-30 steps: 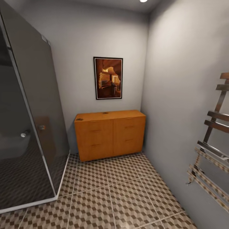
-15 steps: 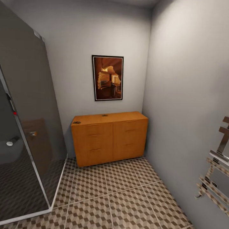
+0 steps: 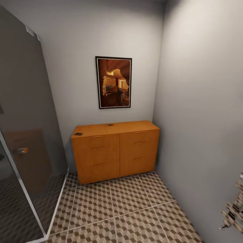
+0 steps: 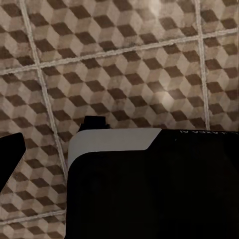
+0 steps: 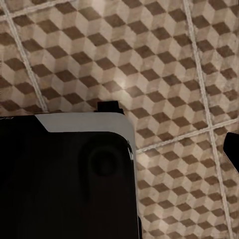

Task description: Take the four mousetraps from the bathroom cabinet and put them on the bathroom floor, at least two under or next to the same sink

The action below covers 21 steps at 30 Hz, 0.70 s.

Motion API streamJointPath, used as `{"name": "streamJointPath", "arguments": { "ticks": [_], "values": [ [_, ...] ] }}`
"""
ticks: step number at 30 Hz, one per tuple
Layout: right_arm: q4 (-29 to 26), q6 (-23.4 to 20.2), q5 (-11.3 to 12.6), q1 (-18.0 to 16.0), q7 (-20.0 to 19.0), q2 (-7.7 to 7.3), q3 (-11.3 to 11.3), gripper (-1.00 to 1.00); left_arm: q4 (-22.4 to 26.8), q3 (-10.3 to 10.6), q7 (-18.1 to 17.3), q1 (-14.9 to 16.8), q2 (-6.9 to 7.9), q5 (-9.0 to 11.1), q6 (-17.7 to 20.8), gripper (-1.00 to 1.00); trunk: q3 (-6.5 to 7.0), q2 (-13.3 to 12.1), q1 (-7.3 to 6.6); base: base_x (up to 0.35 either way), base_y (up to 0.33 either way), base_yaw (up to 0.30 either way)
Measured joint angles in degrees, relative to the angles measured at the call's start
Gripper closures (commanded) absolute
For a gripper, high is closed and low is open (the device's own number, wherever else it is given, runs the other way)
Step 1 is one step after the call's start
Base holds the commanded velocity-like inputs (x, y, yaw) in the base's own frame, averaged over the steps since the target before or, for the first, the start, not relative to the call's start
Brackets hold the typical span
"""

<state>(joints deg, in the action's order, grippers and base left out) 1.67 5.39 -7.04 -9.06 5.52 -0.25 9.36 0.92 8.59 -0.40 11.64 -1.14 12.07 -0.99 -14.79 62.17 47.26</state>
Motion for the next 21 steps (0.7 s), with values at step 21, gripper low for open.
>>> {"name": "streamJointPath", "arguments": {
  "ticks": [21],
  "values": [
    [0.0, 0.1, 0.0, 0.0, 0.0, 0.00, 0.0, -1.00, 0.0, -0.1, 0.0, 0.0, 0.00, 0.0, -0.2, -1.00, 0.00, 0.0, 0.00, 0.324, 0.000, 0.000]
  ]
}}
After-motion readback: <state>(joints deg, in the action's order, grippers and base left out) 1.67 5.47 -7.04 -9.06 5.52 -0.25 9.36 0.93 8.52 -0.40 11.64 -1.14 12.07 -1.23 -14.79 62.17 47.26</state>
